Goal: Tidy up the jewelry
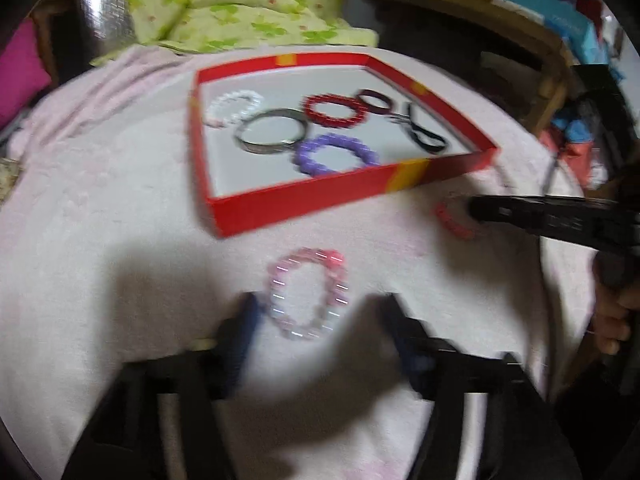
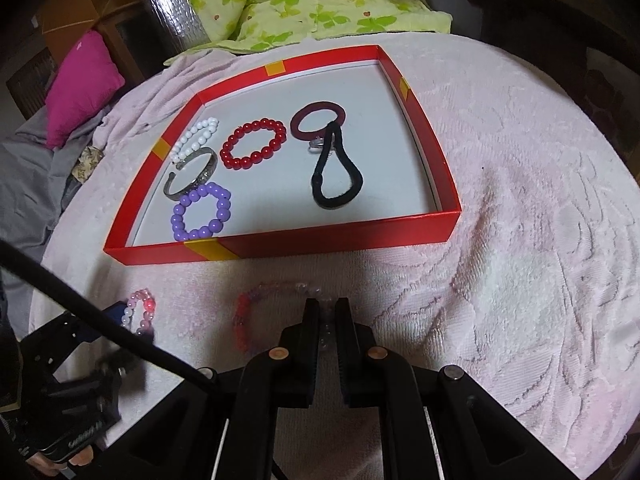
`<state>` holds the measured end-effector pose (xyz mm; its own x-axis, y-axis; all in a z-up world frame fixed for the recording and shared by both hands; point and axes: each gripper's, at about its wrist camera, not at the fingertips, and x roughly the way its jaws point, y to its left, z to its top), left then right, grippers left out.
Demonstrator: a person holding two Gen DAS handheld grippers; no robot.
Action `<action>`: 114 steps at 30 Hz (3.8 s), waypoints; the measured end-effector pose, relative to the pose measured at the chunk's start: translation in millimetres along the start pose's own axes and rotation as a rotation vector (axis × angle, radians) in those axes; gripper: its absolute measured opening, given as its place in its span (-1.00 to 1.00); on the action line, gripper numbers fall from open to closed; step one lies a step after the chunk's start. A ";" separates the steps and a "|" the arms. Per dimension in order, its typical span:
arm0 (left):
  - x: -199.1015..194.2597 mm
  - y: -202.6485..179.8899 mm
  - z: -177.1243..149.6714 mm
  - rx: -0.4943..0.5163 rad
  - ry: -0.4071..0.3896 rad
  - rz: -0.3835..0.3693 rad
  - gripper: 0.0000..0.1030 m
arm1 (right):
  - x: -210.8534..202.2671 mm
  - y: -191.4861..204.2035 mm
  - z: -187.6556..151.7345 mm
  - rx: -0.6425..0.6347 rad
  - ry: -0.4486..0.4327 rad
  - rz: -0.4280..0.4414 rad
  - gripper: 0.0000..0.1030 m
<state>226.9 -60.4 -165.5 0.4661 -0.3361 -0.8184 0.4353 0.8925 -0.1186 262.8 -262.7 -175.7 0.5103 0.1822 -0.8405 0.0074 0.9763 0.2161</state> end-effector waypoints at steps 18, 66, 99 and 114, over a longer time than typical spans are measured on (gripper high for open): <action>-12.3 22.8 -5.0 -0.019 -0.015 0.009 -0.26 | -1.3 -7.1 -2.6 0.040 0.007 0.046 -0.79; -25.5 18.0 -2.1 -0.030 -0.097 -0.029 -0.85 | -3.3 17.3 -7.9 -0.107 -0.054 -0.079 -0.83; -105.5 42.5 13.1 -0.076 -0.364 -0.129 -0.85 | -65.0 28.4 13.5 0.087 -0.239 0.397 -0.83; -98.0 24.3 28.0 -0.025 -0.392 -0.129 -0.85 | -67.0 5.8 25.5 0.192 -0.284 0.401 -0.83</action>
<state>213.3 -14.2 -72.5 0.6692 -0.5310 -0.5199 0.4929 0.8407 -0.2241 250.6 -272.3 -105.4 0.7185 0.4719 -0.5110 -0.0924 0.7928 0.6024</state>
